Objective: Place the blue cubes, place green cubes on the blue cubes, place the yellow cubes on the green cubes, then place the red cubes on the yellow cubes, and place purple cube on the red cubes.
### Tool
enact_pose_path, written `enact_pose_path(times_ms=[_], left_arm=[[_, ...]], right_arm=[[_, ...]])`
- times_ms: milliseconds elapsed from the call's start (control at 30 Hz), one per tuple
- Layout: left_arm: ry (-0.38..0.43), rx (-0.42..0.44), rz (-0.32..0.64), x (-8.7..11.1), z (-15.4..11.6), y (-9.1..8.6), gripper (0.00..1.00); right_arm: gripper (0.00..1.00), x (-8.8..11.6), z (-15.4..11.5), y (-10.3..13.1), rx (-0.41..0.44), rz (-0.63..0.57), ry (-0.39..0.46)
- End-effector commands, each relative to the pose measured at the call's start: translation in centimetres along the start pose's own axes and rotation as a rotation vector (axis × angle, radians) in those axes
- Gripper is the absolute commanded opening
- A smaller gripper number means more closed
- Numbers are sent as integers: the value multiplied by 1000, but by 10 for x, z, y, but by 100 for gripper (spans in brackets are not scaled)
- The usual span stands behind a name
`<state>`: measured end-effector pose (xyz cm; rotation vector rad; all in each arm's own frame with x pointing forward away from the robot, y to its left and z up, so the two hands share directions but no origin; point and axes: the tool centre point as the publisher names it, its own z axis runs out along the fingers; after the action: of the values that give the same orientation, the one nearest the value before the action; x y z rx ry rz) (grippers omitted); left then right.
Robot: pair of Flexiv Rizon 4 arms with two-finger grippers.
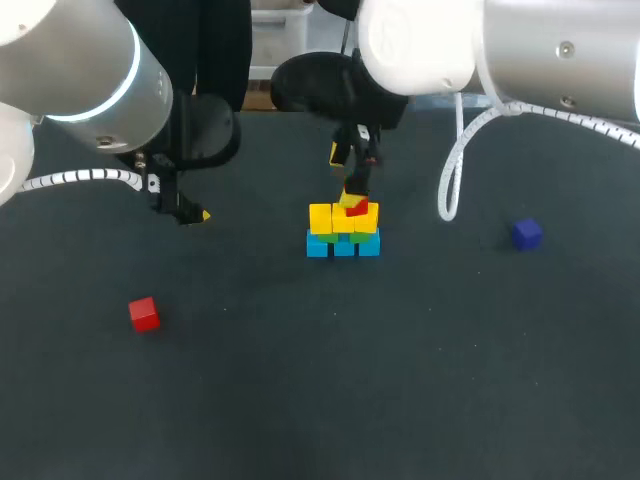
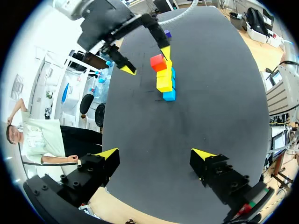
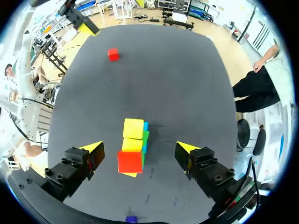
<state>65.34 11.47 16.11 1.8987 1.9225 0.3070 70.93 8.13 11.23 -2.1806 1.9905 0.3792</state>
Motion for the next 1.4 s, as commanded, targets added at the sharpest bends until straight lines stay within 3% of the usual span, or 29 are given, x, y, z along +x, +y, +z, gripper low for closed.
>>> enact_pose_path(times_ms=[33, 233, 300, 433, 567, 700, 1067, 1100, 1167, 1233, 1400], left_arm=[[4, -1, -2, -1, 1, 0, 100], [4, -1, -2, -1, 1, 0, 100], [4, -1, -2, -1, 1, 0, 100], [4, -1, -2, -1, 1, 0, 100], [4, -1, -2, -1, 1, 0, 100], [4, -1, -2, -1, 1, 0, 100], [4, -1, -2, -1, 1, 0, 100], [4, -1, -2, -1, 1, 0, 100], [4, -1, -2, -1, 1, 0, 100], [4, -1, -2, -1, 1, 0, 100], [4, -1, -2, -1, 1, 0, 100]], right_arm=[[100, -5, -39, 17, 109, -4, -1], [100, -14, -116, 24, 307, -10, -112], [100, -12, -141, 31, 410, -4, -121], [100, -1, -170, 45, 575, 13, -138], [100, 23, -178, 59, 696, 77, -146], [100, 51, -165, 71, 766, 188, -159], [100, 100, -54, 91, 686, 384, -130], [100, 103, -48, 93, 692, 393, -90], [100, 109, -42, 95, 701, 412, -115], [100, 112, -41, 95, 724, 419, -81], [100, 124, -51, 96, 771, 464, -100]])
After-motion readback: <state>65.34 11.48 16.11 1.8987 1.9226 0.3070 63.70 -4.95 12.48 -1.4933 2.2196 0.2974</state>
